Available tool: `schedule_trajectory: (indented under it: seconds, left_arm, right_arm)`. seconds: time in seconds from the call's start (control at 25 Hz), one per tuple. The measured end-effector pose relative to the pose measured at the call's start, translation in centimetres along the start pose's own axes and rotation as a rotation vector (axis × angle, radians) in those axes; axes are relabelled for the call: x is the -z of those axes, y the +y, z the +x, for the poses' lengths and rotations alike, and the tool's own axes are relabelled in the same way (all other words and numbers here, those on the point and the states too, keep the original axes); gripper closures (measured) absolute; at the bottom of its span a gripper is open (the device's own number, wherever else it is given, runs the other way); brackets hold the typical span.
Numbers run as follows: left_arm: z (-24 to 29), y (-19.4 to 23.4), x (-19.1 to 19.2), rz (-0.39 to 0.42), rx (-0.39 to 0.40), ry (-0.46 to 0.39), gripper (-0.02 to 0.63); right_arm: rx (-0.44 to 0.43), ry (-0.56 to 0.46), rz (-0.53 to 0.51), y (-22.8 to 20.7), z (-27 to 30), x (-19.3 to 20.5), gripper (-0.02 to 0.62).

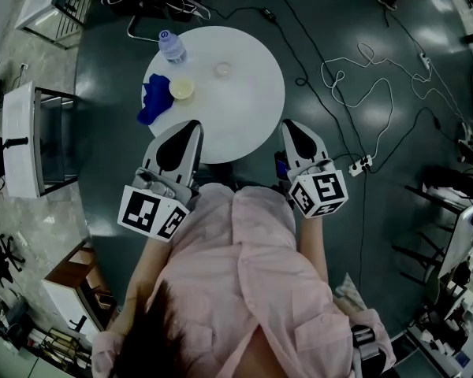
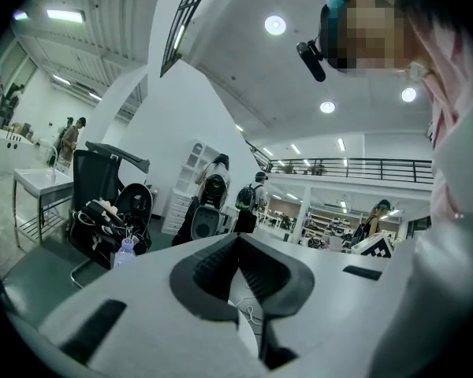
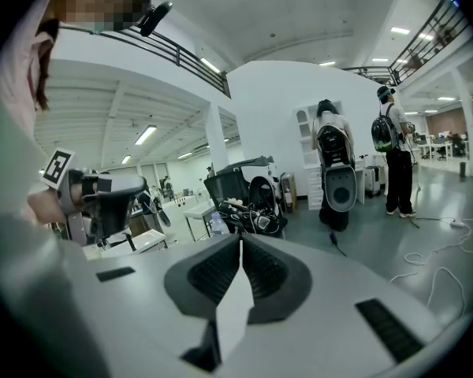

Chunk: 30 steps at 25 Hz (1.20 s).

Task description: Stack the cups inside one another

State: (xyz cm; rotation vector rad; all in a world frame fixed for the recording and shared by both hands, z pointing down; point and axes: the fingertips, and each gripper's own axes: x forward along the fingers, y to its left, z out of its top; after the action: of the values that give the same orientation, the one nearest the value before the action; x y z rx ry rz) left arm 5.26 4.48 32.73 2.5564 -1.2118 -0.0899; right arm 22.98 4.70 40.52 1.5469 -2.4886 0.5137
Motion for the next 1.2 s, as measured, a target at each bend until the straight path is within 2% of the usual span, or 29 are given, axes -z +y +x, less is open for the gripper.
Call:
schedule_trajectory:
  seconds: [0.72, 1.2]
  left_arm:
    - [0.6, 0.0, -0.1, 0.035, 0.011, 0.018, 0.592]
    - [0.7, 0.8, 0.2, 0.016, 0.019, 0.027, 0.591]
  right_arm:
    - [0.036, 0.007, 0.002, -1.5, -0.5, -0.3, 0.561]
    - [0.143, -0.036, 0.017, -5.7, -1.7, -2.5, 0.561]
